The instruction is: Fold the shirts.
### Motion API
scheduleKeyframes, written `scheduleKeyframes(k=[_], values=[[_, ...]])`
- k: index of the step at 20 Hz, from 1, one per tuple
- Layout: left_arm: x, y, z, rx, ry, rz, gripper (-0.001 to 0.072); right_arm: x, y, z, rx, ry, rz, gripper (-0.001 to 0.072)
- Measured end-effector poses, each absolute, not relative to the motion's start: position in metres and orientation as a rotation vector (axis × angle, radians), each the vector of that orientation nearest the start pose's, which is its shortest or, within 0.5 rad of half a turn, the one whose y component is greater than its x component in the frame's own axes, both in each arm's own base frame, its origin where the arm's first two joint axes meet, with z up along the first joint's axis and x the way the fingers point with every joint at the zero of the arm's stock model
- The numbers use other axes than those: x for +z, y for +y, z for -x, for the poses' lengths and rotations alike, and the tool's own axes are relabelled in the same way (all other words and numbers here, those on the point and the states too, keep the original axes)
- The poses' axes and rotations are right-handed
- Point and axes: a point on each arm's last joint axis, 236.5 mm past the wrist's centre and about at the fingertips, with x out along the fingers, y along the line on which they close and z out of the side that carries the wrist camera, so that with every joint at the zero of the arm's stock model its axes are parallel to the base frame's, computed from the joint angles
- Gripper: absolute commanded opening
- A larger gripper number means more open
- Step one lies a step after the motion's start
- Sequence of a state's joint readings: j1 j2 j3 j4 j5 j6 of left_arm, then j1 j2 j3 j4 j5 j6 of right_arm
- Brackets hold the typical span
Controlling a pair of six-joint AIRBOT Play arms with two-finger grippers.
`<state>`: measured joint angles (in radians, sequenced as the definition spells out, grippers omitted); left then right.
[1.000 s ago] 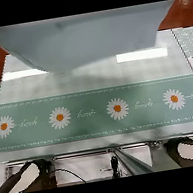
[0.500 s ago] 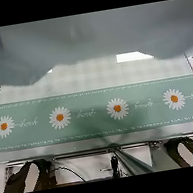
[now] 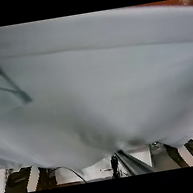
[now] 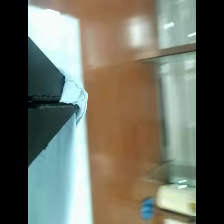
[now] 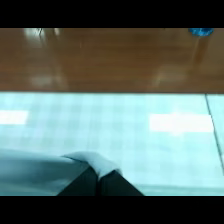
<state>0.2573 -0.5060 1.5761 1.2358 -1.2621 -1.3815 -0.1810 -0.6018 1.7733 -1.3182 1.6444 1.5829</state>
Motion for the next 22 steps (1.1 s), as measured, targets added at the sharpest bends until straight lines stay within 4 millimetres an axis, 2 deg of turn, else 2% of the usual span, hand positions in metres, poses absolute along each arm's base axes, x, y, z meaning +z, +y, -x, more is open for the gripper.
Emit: scheduleKeyframes(k=[2, 4, 5, 9, 13, 15, 17, 18, 20, 22], values=[[0.374, -0.018, -0.239, -0.089, 0.308, 0.02, 0.0019, 0.35, 0.025, -0.199, 0.08, 0.579, -0.121, 0.0037], [0.324, -0.018, -0.279, -0.127, 0.415, 0.101, 0.0019, 0.307, 0.02, -0.231, 0.081, 0.684, -0.144, 0.0037], [0.297, -0.016, -0.301, -0.137, 0.471, 0.135, 0.0019, 0.286, 0.019, -0.252, 0.091, 0.728, -0.158, 0.0037], [0.21, -0.021, -0.387, -0.174, 0.627, 0.236, 0.0019, 0.211, 0.015, -0.343, 0.132, 0.842, -0.228, 0.0037], [0.144, -0.03, -0.469, -0.172, 0.729, 0.312, 0.0019, 0.14, 0.016, -0.437, 0.17, 0.898, -0.352, 0.0037], [0.112, -0.034, -0.505, -0.155, 0.777, 0.369, 0.0019, 0.11, 0.016, -0.479, 0.183, 0.914, -0.416, 0.0037], [0.081, -0.04, -0.529, -0.147, 0.828, 0.422, 0.002, 0.081, 0.018, -0.511, 0.195, 0.947, -0.474, 0.0037], [0.065, -0.043, -0.535, -0.147, 0.862, 0.442, 0.002, 0.066, 0.02, -0.523, 0.204, 0.967, -0.502, 0.0037], [0.035, -0.05, -0.538, -0.152, 0.942, 0.476, 0.002, 0.043, 0.024, -0.534, 0.22, 1.014, -0.537, 0.0038], [0.013, -0.057, -0.528, -0.171, 1.034, 0.485, 0.002, 0.028, 0.027, -0.534, 0.238, 1.06, -0.554, 0.0037]])
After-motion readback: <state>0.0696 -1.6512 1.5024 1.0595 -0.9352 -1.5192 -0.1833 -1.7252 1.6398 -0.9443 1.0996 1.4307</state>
